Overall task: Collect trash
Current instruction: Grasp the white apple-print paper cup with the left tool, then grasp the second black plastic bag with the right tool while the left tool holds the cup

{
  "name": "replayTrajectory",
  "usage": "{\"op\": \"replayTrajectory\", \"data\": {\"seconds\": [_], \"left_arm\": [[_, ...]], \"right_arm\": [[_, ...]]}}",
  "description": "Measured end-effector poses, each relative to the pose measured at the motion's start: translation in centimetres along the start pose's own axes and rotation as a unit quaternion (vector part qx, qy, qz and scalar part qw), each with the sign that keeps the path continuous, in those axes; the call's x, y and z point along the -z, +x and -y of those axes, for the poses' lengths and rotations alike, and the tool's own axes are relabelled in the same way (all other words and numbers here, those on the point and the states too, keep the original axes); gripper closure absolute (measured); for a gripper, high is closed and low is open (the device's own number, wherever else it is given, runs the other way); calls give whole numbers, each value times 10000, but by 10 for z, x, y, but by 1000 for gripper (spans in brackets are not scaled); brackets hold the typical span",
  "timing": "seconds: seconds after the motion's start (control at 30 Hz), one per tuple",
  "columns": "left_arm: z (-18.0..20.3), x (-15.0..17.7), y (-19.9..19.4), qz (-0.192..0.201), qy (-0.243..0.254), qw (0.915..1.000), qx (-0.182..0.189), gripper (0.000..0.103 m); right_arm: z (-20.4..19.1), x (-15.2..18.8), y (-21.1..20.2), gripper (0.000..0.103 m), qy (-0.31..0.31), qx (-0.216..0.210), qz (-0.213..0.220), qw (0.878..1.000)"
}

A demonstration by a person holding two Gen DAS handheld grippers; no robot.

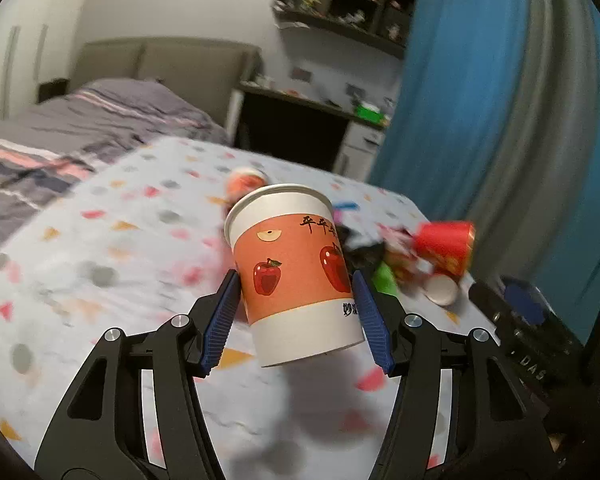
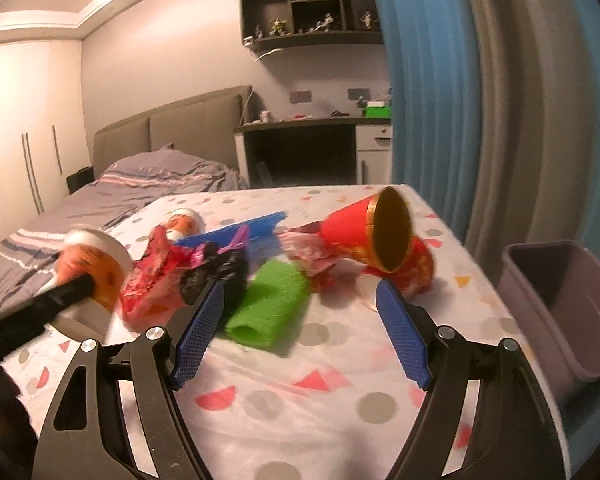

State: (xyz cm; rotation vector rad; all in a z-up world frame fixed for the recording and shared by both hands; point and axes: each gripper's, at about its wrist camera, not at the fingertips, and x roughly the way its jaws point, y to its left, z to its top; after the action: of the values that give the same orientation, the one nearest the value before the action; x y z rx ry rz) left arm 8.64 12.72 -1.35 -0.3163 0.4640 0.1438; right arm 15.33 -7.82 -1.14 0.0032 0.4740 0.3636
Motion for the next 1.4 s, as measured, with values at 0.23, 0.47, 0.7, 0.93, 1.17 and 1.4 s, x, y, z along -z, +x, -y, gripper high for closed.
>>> {"op": "replayTrajectory", "data": {"seconds": [0.23,0.47,0.7,0.93,1.17,1.4], "left_arm": [[-35,-10,-4,152,-243,9987,-423,46],[-57,-15,0,218,-371,9972,-612,46],[-65,-16,4,214,-392,9970,-629,46],[-65,-17,4,223,-359,9971,-634,46],[-50,-16,-8,327,-247,9978,-513,46],[-15,-11,-19,399,17,9989,-229,46]], "right_arm": [[-33,-2,38,29,-299,-187,-268,9990],[-44,-7,78,38,-198,-330,-665,9970],[-47,-6,109,65,-95,-541,-1067,9928],[-51,-4,93,100,-238,-770,-936,9923],[-40,-9,28,101,-192,-867,-307,9956],[-7,-4,-33,101,-5,-673,68,9977]]}}
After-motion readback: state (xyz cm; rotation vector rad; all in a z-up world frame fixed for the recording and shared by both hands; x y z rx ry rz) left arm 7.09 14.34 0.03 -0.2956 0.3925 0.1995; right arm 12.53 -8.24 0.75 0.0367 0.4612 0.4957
